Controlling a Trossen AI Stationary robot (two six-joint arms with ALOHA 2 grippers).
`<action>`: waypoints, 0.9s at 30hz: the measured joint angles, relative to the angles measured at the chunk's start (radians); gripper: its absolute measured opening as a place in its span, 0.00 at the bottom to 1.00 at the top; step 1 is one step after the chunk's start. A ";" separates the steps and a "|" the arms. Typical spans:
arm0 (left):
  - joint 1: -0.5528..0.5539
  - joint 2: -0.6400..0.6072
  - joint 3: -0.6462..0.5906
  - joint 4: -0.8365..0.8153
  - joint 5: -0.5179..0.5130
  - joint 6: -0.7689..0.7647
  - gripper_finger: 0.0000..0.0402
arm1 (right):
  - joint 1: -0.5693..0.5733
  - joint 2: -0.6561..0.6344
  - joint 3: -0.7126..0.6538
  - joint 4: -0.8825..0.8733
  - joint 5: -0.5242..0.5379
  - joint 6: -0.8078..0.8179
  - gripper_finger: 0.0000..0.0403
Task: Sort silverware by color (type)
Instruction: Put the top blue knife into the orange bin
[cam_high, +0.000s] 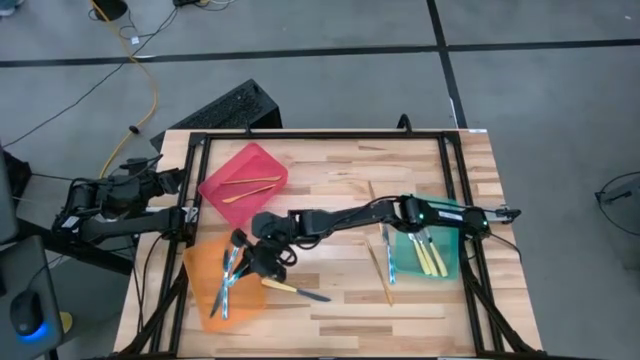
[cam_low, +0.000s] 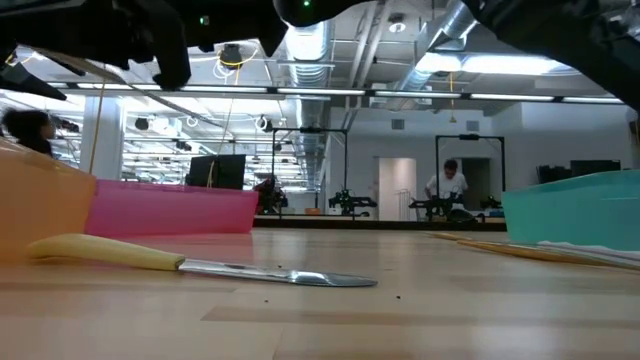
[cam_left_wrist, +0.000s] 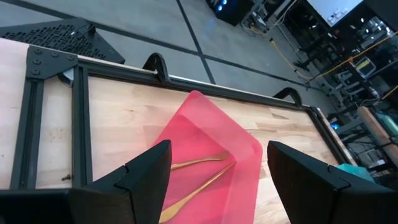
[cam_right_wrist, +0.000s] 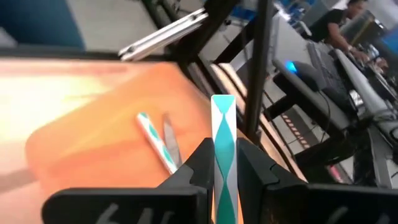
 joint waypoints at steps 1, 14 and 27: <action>0.000 0.000 0.000 0.000 0.000 -0.006 0.61 | 0.007 0.000 0.000 -0.008 0.009 -0.029 0.14; 0.000 0.000 0.000 0.000 0.000 -0.055 0.61 | 0.080 0.000 0.000 -0.008 -0.014 -0.317 0.13; 0.000 0.000 0.000 0.000 -0.001 -0.082 0.61 | 0.040 0.034 0.000 0.009 -0.118 -0.193 0.13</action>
